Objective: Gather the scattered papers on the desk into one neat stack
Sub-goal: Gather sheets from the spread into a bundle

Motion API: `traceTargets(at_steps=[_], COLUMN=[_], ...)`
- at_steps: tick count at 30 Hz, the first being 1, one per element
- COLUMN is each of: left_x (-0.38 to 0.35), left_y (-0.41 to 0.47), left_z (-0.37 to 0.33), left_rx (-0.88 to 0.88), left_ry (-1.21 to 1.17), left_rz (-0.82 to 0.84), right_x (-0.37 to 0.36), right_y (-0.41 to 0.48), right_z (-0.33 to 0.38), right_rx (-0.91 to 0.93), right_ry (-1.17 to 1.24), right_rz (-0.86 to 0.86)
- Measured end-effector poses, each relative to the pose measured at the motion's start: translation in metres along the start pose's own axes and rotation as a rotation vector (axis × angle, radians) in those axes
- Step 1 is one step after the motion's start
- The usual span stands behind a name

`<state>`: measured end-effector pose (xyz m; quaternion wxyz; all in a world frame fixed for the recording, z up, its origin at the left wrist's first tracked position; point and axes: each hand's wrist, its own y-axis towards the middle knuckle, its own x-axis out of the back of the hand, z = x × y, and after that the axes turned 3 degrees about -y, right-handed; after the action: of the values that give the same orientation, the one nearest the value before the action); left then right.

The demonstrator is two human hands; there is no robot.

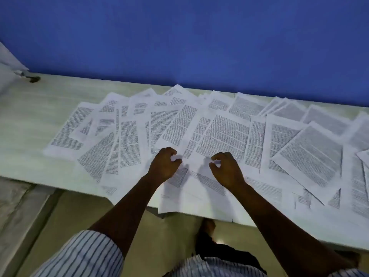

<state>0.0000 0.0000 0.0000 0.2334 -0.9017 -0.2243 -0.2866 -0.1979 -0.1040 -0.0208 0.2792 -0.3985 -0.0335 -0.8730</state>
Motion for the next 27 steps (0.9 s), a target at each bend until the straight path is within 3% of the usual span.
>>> traceTargets(at_steps=[3,9,17,22,27], left_x=[-0.007,-0.024,-0.045,-0.046,-0.037], left_y=[0.024,0.055,0.091,0.099,0.109], left_z=[-0.004,-0.013,-0.021,-0.023,-0.025], left_rx=[0.044,0.143,0.225,0.160,0.152], left_ry=[0.090,0.060,0.057,0.377,0.299], left_rz=[-0.033,-0.032,0.009,-0.093,0.021], right_x=[-0.001,-0.009,-0.016,-0.021,-0.026], right_y=[0.022,0.027,0.037,0.034,0.019], right_z=[-0.014,-0.048,-0.049,-0.042,-0.037], right_rx=[-0.059,0.029,0.016,-0.032,-0.151], right_ry=[-0.128,-0.336,-0.306,-0.252,-0.224], right_rz=[-0.117,-0.051,-0.122,-0.204,-0.150])
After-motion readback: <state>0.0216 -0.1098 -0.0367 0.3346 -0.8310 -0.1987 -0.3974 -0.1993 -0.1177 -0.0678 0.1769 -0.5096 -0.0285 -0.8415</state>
